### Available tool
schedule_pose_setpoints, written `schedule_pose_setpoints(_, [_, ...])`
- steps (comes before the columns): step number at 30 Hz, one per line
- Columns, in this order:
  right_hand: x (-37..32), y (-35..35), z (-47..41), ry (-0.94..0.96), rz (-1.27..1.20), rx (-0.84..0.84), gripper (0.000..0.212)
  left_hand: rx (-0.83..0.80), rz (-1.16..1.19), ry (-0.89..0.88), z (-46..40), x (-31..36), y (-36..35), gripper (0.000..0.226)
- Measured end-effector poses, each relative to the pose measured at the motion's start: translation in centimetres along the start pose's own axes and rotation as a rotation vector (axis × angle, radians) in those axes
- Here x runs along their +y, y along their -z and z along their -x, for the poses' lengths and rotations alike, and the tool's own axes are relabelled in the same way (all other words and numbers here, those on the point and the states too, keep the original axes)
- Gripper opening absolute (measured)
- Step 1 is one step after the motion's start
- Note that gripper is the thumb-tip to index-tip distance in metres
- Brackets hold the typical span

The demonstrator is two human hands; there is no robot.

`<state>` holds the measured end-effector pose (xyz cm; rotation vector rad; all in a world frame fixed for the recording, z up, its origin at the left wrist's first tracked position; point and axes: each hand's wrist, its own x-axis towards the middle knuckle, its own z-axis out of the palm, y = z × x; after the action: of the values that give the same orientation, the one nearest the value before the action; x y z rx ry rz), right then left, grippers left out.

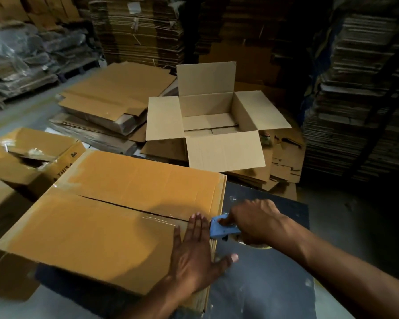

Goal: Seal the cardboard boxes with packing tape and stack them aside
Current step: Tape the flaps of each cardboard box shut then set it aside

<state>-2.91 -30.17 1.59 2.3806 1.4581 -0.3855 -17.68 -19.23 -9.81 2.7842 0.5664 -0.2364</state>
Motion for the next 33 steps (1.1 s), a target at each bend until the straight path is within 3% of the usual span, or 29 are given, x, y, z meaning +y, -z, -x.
schedule_pose_setpoints(3, [0.5,0.0,0.6,0.017,-0.018,-0.023,0.059,0.029,-0.033,0.049,-0.1,0.6,-0.8,0.09])
schedule_pose_setpoints(9, [2.9,-0.7,3.1,0.009,-0.063,-0.052,0.063,-0.024,-0.07,0.022,0.1,0.8,-0.5,0.079])
schedule_pose_setpoints(15, [5.2,-1.7,5.9,-0.034,-0.093,-0.094,0.068,-0.021,-0.064,0.035,0.1,1.0,-0.3,0.083])
schedule_pose_setpoints(21, [3.4,-2.7,3.5,-0.041,-0.098,-0.146,0.06,0.114,-0.025,-0.007,0.2,0.3,-1.1,0.097])
schedule_pose_setpoints(24, [2.8,-2.9,1.9,-0.034,-0.117,-0.138,0.053,0.135,-0.151,-0.08,0.3,1.0,0.2,0.103])
schedule_pose_setpoints(29, [1.8,-2.3,0.3,-0.049,-0.104,-0.145,0.036,0.201,-0.397,-0.301,-1.3,0.5,0.9,0.085])
schedule_pose_setpoints(33, [0.5,-2.5,-1.6,-0.093,-0.129,-0.152,0.036,0.178,-0.485,-0.306,-1.6,0.4,0.7,0.08])
